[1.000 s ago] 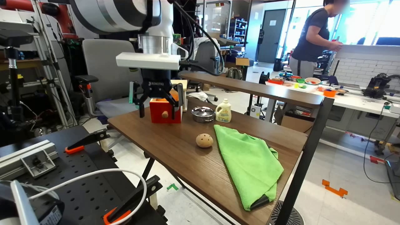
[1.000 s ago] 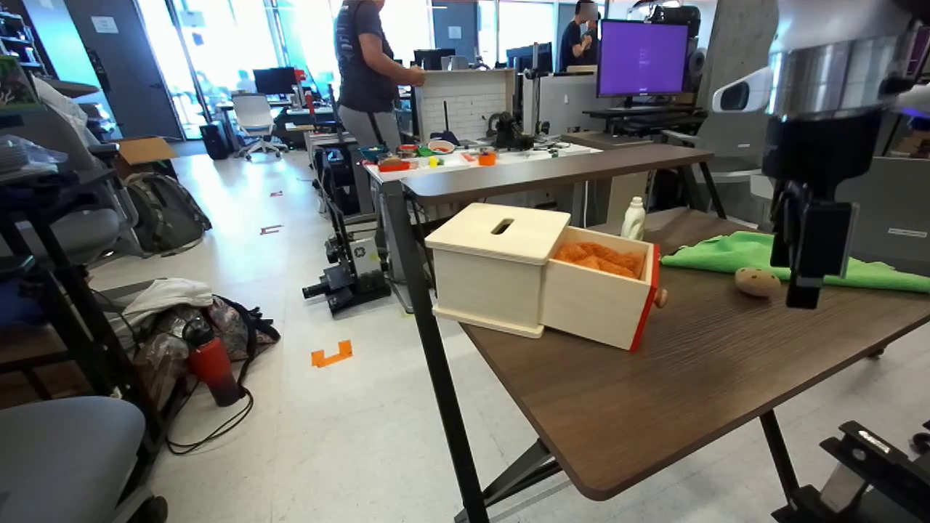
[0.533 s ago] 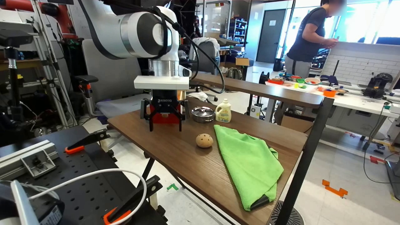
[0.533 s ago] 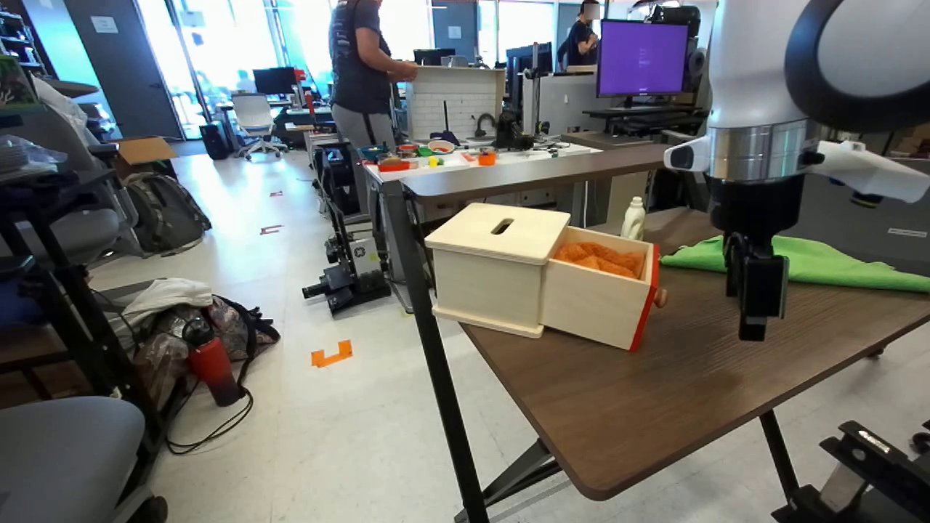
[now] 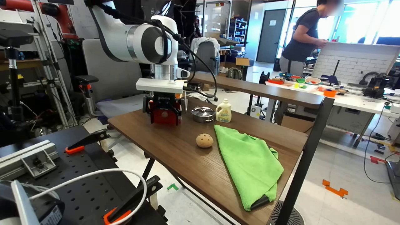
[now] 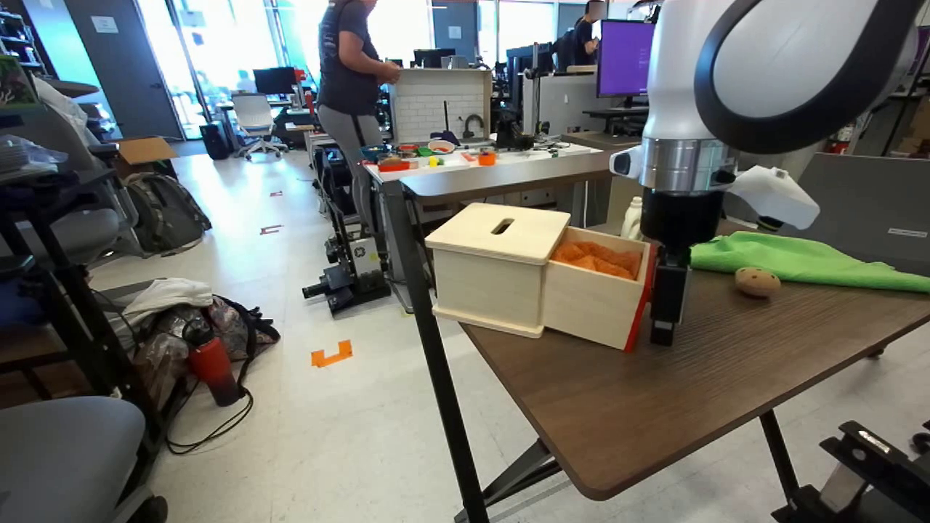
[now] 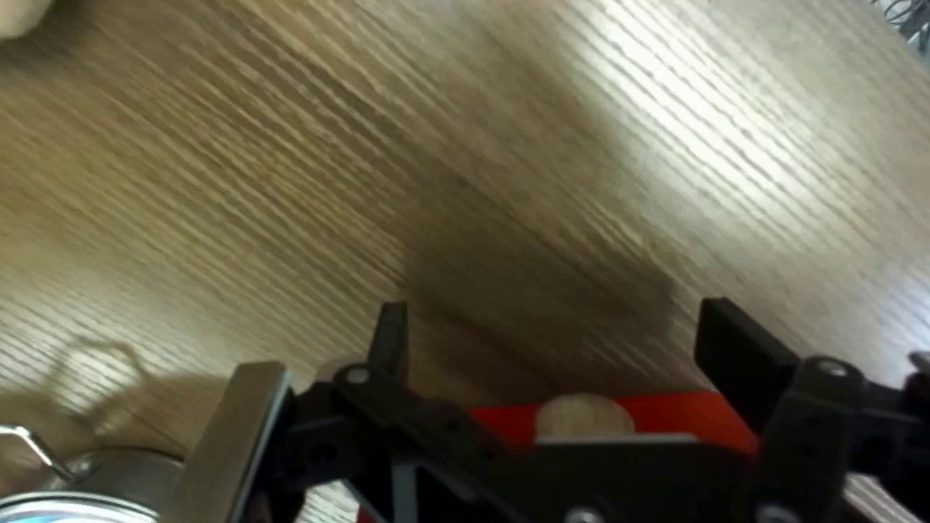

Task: Close the drawer

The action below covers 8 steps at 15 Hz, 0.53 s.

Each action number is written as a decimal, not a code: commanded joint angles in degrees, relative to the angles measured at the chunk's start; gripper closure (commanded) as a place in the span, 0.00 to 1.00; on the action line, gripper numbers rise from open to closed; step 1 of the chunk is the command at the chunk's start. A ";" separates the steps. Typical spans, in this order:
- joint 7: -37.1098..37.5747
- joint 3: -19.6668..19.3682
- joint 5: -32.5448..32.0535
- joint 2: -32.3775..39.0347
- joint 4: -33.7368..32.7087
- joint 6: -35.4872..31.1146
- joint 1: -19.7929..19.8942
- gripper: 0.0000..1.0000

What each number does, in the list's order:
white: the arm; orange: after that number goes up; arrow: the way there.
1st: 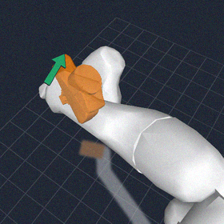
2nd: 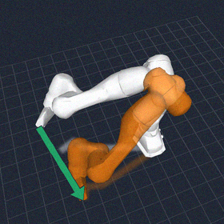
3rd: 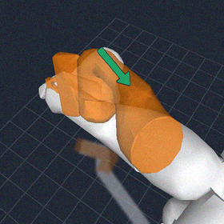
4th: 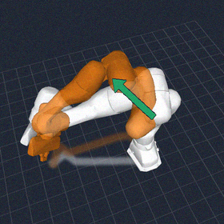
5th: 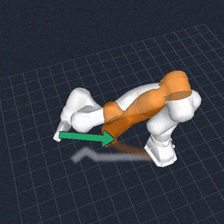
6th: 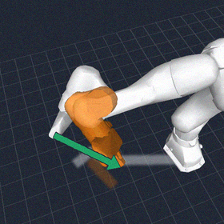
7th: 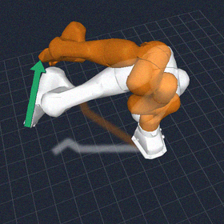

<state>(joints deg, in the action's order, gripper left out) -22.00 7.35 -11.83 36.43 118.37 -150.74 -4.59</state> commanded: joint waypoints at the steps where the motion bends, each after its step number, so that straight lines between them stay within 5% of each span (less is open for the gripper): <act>1: 1.22 1.53 1.59 2.92 -3.84 -1.74 0.66 0.00; 8: 2.62 3.06 4.31 5.39 -9.88 -2.00 0.81 0.00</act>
<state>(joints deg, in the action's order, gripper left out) -19.94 8.83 -9.22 39.88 111.95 -151.71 -4.59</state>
